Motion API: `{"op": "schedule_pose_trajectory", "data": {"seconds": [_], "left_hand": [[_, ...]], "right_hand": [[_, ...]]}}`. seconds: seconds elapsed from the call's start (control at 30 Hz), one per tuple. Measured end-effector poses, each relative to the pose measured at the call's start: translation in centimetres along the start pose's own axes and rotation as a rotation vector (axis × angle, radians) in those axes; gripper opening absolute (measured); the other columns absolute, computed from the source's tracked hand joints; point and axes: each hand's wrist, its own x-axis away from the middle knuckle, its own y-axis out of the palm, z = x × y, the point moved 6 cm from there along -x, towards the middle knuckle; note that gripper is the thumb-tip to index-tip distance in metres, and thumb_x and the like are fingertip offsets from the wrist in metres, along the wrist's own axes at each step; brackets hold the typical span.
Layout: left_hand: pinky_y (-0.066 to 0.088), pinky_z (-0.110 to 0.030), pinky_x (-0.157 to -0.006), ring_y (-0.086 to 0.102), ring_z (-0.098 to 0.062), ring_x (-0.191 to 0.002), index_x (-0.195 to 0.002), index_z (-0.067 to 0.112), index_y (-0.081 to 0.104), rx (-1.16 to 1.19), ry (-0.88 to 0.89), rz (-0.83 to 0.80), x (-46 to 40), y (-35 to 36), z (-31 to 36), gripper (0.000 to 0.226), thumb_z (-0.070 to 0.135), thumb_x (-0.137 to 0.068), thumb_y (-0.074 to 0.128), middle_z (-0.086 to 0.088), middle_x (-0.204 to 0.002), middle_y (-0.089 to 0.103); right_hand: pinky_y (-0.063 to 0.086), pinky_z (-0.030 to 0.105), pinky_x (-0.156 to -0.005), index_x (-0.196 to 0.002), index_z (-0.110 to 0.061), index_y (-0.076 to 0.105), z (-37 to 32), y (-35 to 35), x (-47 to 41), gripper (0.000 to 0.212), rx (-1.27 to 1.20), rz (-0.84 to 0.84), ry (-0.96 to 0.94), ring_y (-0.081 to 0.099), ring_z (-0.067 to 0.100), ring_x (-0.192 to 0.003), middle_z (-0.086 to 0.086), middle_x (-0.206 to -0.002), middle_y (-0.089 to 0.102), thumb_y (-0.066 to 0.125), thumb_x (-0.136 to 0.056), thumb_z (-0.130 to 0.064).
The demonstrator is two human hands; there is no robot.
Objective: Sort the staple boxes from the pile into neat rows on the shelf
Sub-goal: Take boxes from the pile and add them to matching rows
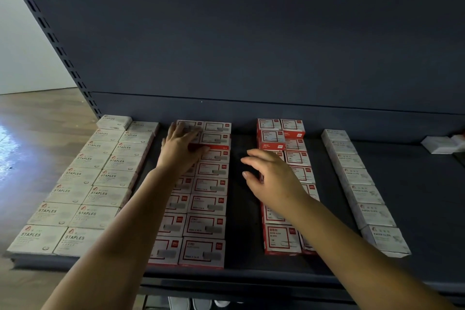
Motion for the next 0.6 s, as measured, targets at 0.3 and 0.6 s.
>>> {"op": "schedule_pose_trajectory", "data": {"seconds": [0.3,0.6], "left_hand": [[0.021,-0.046,-0.114,0.007,-0.023,-0.144,-0.140,0.024,0.041,0.009,-0.033,0.047,-0.1,-0.2,0.0,0.057,0.035,-0.088,0.061,-0.005,-0.154,0.024],[-0.007,-0.057,-0.112,-0.017,-0.027,-0.142,-0.150,0.028,0.008,-0.250,0.082,-0.064,2.0,0.4,7.9,0.072,0.049,-0.092,0.046,-0.002,-0.158,-0.006]], "right_hand": [[0.017,0.011,-0.099,-0.134,-0.018,0.049,0.9,-0.4,0.8,0.039,-0.018,0.018,-0.013,0.031,0.008,-0.133,-0.005,-0.144,0.039,0.049,-0.095,-0.025],[0.019,0.008,-0.096,-0.132,-0.015,0.051,3.5,-3.2,3.0,0.039,-0.058,0.108,-0.018,0.036,0.008,-0.128,-0.003,-0.138,0.045,0.051,-0.094,-0.022]]}}
